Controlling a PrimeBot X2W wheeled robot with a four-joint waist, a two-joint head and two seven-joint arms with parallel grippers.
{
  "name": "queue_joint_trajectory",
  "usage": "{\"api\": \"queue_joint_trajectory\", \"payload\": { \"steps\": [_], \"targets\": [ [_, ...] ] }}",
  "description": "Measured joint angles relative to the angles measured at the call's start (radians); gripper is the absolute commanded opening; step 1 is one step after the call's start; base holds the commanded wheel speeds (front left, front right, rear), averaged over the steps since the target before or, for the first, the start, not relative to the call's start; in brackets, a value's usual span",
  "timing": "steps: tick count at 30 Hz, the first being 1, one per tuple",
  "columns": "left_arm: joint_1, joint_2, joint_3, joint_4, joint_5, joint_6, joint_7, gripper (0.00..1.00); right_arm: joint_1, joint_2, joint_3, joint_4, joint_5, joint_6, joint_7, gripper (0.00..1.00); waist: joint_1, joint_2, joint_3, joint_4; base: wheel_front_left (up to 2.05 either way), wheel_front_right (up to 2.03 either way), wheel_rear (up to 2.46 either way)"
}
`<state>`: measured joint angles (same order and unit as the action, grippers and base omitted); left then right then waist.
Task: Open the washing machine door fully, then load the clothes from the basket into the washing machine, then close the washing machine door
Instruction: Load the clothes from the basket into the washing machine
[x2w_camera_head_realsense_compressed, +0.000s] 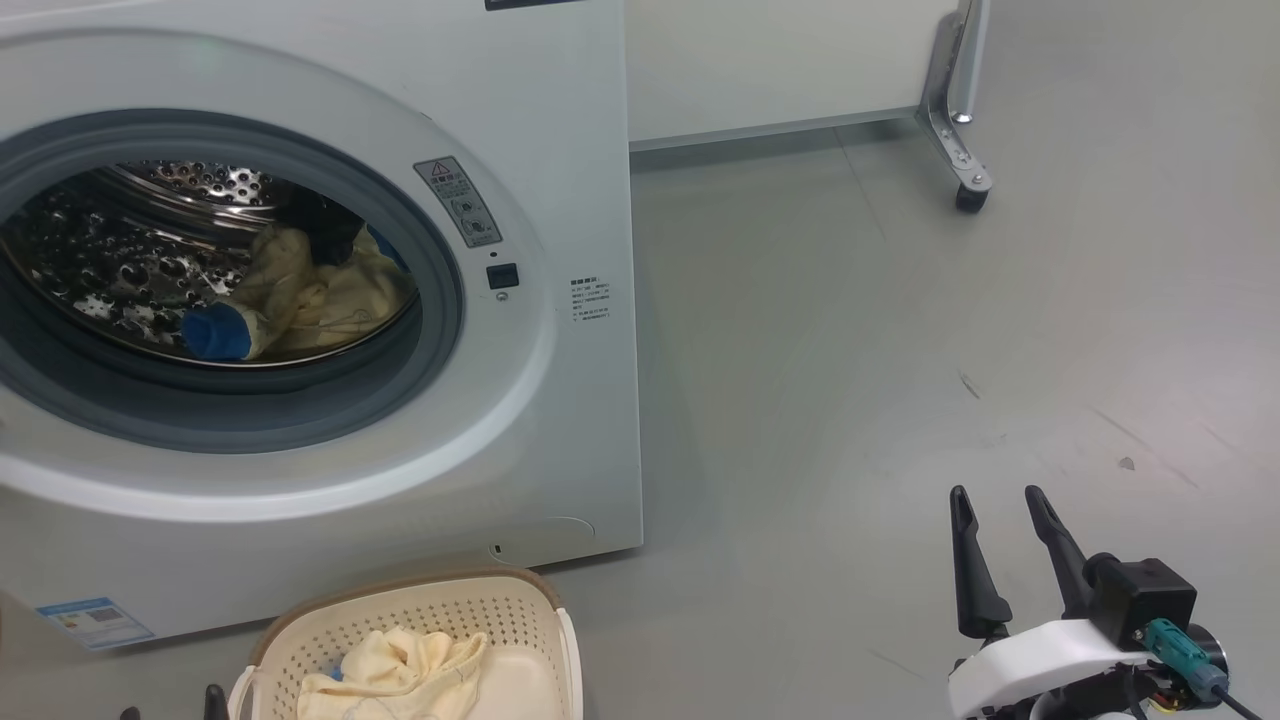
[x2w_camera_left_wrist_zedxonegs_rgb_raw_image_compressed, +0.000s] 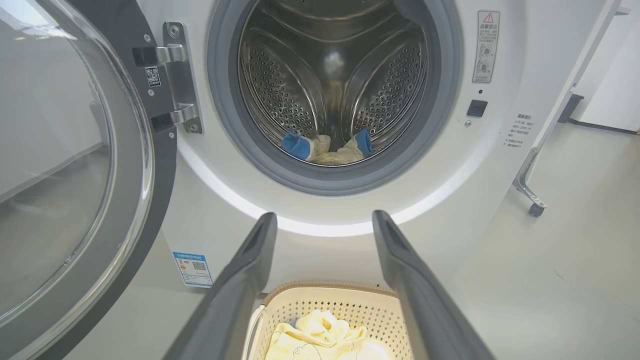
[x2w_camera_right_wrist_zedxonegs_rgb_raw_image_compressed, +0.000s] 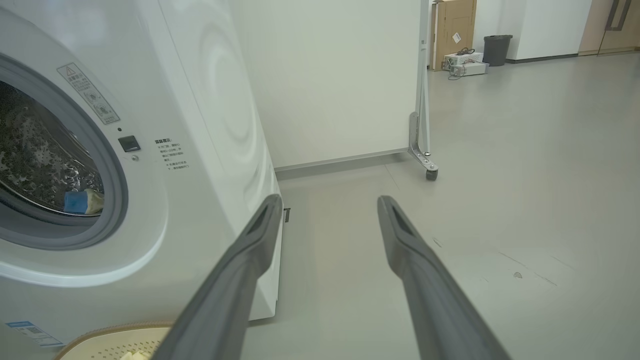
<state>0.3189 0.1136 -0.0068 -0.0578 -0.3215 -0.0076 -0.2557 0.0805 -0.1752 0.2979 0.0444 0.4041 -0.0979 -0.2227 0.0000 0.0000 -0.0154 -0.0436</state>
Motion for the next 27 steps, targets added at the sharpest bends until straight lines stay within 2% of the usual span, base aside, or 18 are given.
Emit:
{"api": "queue_joint_trajectory", "payload": {
  "steps": [11, 15, 27],
  "targets": [
    [0.009, -0.011, -0.004, 0.041, -0.002, -0.045, 0.000, 1.00, 0.002, 0.021, 0.016, -0.040, 0.000, -0.002, 0.016, 1.00, 0.0000, 0.0000, 0.090, -0.012, 0.00, 0.00, 0.00],
    [-0.004, -0.011, -0.003, 0.100, -0.020, -0.062, 0.000, 1.00, 0.001, 0.036, 0.023, -0.046, -0.007, -0.009, 0.017, 1.00, 0.0000, 0.0000, 0.139, -0.018, 0.00, 0.00, 0.00],
    [-0.147, 0.045, 0.001, 0.226, -0.057, -0.096, 0.000, 1.00, -0.016, 0.080, 0.038, -0.066, -0.026, -0.016, 0.017, 1.00, 0.0001, 0.0000, 0.305, -0.041, 0.00, 0.00, 0.00]
  ]
}}
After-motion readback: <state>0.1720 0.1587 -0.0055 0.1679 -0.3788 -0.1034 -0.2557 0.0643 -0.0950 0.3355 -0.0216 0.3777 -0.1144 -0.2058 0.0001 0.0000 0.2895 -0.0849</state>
